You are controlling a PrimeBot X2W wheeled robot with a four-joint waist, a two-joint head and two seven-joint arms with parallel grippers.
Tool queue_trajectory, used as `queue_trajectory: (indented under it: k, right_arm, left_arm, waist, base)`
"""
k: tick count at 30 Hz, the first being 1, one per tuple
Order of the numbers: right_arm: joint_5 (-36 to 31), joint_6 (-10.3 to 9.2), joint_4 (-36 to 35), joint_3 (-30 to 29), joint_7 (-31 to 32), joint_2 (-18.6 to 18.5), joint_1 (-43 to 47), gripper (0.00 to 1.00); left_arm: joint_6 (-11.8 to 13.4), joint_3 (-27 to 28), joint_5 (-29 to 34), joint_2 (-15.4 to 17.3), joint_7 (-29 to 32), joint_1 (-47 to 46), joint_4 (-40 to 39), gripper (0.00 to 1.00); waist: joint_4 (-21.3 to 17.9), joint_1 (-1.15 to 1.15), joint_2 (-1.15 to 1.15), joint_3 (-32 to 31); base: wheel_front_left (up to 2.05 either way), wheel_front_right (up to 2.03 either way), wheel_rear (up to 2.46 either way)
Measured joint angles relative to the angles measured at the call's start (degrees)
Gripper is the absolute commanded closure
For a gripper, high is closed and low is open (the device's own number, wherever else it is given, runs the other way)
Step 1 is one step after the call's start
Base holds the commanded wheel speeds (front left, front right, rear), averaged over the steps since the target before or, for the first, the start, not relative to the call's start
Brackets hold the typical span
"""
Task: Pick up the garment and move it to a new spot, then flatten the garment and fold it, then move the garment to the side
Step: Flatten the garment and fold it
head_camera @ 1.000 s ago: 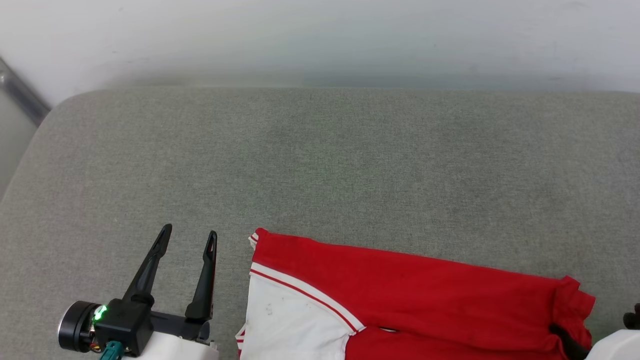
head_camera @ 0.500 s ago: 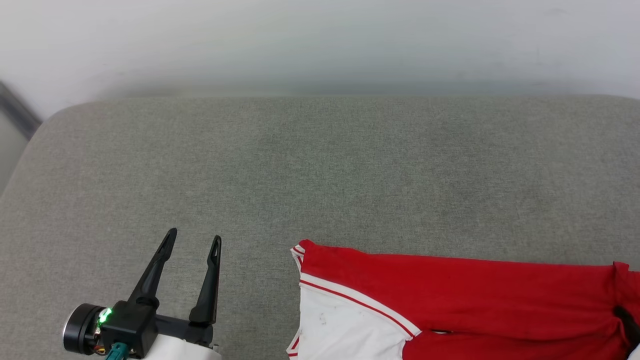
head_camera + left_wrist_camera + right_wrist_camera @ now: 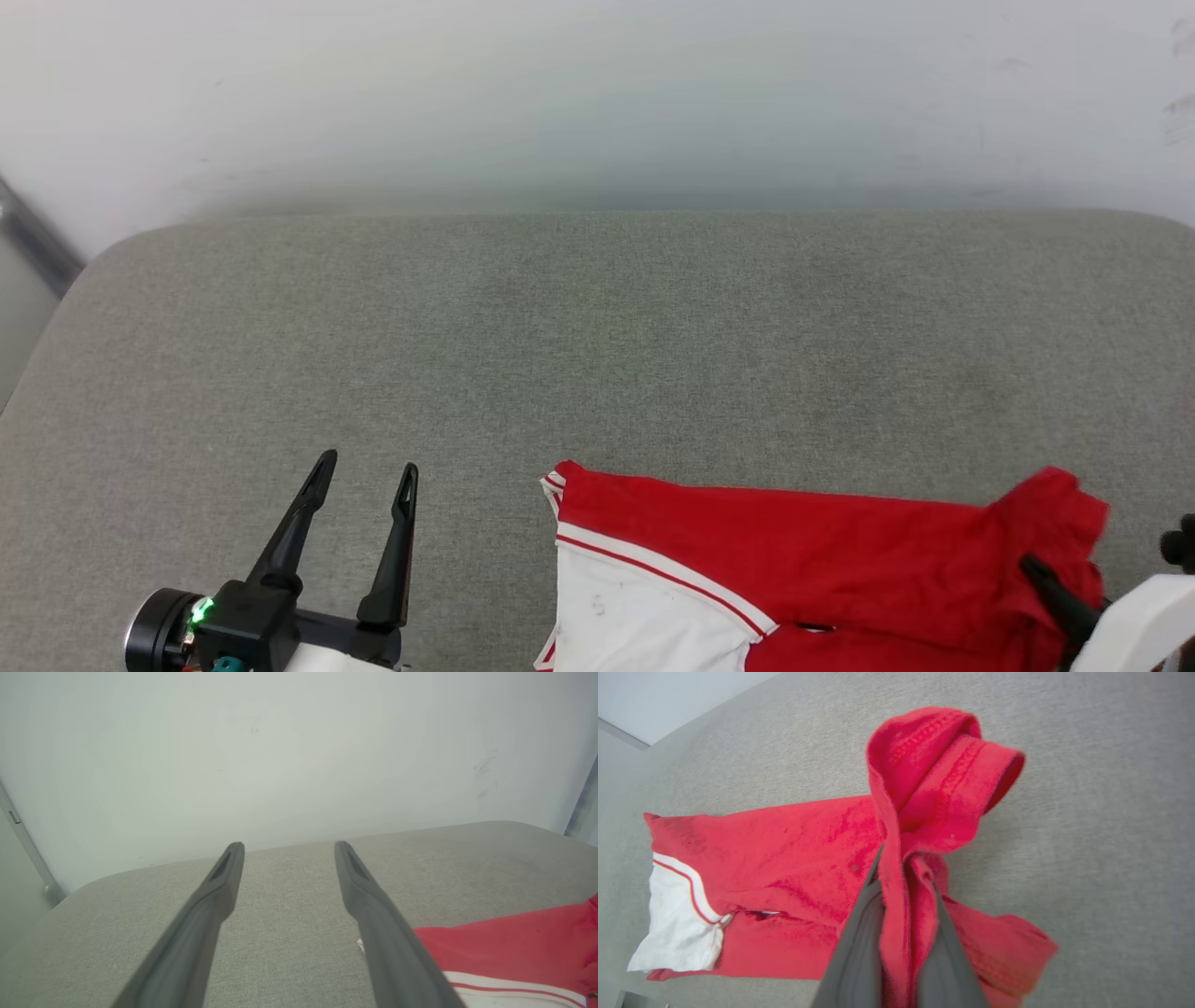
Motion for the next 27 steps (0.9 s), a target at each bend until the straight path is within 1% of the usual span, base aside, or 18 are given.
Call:
queue_trajectory:
  k: [6, 9, 12, 18, 22, 27]
  right_arm:
    - [0.1, 0.01, -9.7, 5.23, 6.08, 3.76, 1.57, 1.0]
    - [0.13, 0.0, -12.68, 8.35, 8.6, 6.2, 1.62, 1.0]
    - [0.71, 0.0, -14.25, 10.85, 10.33, 9.4, 1.31, 1.0]
    - [0.71, 0.0, -13.51, 14.77, 11.31, 13.65, -1.58, 1.0]
    - [1.14, 0.0, -11.15, 16.9, 10.53, 15.01, -4.25, 1.0]
    - [0.45, 0.0, -6.36, 19.07, 8.8, 15.37, -6.73, 1.0]
  left_arm:
    - [0.0, -0.3, -0.18, 0.01, 0.0, 0.14, -0.09, 0.0]
    - [0.0, -0.36, -0.24, 0.03, 0.0, 0.15, 0.0, 0.0]
    - [0.0, -0.53, -0.36, 0.04, 0.0, 0.13, 0.14, 0.0]
    - [0.0, -0.88, -0.38, 0.1, 0.0, -0.2, 0.25, 0.0]
    - [0.0, -1.41, -0.38, 0.12, 0.0, -0.8, 0.37, 0.0]
    - [0.0, -1.92, -0.36, 0.13, 0.0, -1.06, 0.54, 0.0]
  waist:
    - [0.65, 0.0, 0.0, -0.09]
    - [1.0, 0.0, 0.0, 0.07]
    - [1.48, 0.0, 0.0, 0.3]
    - [2.69, 0.0, 0.0, 0.93]
    - [3.87, 0.0, 0.0, 1.37]
    - [5.58, 0.0, 0.0, 1.83]
  base:
    - [0.0, 0.0, 0.0]
    - [0.0, 0.0, 0.0]
    - [0.0, 0.0, 0.0]
    - [0.0, 0.0, 0.0]
    - [0.0, 0.0, 0.0]
    - [0.0, 0.0, 0.0]
